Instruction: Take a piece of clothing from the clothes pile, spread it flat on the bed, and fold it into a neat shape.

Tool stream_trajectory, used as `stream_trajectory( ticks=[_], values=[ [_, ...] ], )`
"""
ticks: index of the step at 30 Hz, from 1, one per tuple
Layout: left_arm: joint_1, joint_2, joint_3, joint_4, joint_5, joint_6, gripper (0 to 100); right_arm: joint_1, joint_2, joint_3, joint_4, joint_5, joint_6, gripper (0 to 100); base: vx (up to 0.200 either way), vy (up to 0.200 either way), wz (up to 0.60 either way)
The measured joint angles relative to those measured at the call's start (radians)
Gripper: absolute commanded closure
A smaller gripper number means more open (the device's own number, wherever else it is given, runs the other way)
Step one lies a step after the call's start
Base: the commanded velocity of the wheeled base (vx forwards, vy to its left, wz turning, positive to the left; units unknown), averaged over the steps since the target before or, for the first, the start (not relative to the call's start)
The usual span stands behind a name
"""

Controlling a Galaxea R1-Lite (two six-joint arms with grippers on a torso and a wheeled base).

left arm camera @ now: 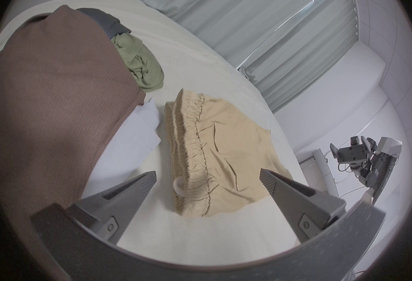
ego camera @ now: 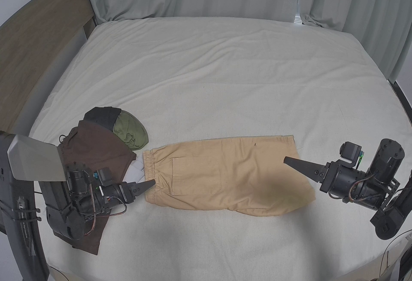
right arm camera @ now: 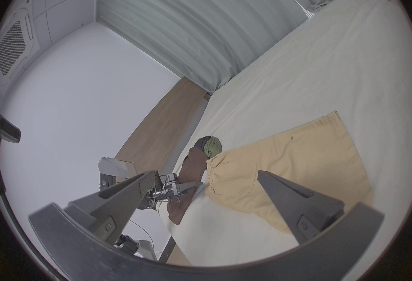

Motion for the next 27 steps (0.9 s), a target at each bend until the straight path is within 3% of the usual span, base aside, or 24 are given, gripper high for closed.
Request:
stream_trajectory(
  ticks=[27],
  values=[
    [-0.055, 0.166, -0.071, -0.001, 0.013, -0.004, 0, -0.001, -0.003, -0.004, 0.000, -0.001, -0.022, 0, 0.000, 0.000, 0.00]
  ],
)
